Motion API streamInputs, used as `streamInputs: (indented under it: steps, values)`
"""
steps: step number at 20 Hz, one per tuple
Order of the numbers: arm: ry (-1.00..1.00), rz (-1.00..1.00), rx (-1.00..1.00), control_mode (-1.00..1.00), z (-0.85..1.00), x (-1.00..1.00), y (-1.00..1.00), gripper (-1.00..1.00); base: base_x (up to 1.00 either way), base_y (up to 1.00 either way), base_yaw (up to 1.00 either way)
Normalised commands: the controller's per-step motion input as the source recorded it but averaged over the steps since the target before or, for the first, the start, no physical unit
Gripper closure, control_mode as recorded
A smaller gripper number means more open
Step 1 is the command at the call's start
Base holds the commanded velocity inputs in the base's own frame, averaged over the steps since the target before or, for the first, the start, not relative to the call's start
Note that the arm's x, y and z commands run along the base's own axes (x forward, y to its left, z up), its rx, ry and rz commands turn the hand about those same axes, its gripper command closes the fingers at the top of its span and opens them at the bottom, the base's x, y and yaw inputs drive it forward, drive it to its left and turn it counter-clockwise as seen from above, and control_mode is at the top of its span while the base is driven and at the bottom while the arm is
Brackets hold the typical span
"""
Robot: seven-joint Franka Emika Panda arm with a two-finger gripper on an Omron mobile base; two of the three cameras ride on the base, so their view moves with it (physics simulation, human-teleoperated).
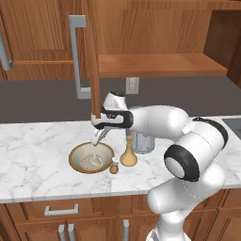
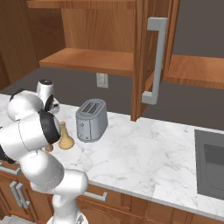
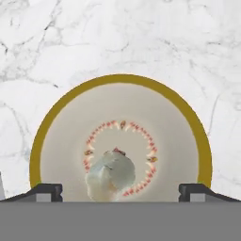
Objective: Retrieve the bottle and the shaker from the cabinet and place them next to the mixing bowl on the counter. Then add garlic from the fridge to the mixing bowl.
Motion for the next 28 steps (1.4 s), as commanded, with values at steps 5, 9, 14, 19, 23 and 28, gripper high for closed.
streamInputs:
  steps: [5,9,14,19,23,28]
  values:
    - [-0.04,0.0,0.22,-1.0,0.81,-0.28,-0.29,-1.0,0.0,0.0,0.0]
    - [-0.02,0.0,0.16,-1.0,1.0,-0.86,-0.29,-1.0,0.0,0.0,0.0]
    - [0.0,-0.06,0.04,-1.0,0.92,-0.72,-0.62,-1.0,0.0,0.0,0.0]
    - [0.0,-0.19,0.0,-1.0,0.42,-0.61,-0.91,-1.0,0.0,0.0,0.0]
    - [0.0,-0.43,-0.03,-1.0,0.09,-0.34,-0.95,-1.0,0.0,0.0,0.0]
    - [0.12,-0.47,-0.21,-1.0,0.49,-0.04,-0.65,-1.0,0.0,0.0,0.0]
